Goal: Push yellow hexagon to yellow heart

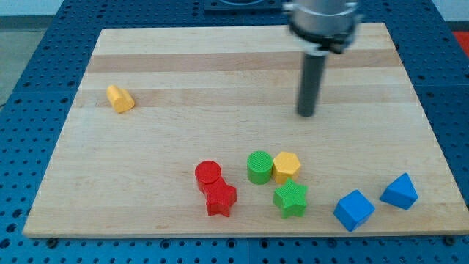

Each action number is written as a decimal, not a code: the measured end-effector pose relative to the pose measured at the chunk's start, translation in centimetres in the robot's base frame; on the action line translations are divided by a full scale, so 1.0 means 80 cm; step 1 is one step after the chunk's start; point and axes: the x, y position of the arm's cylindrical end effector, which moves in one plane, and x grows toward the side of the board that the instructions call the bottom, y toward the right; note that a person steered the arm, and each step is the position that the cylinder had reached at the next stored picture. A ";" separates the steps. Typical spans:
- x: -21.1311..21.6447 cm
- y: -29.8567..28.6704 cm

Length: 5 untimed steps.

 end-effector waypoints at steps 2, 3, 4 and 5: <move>0.053 0.170; 0.127 0.118; 0.154 -0.014; 0.174 -0.014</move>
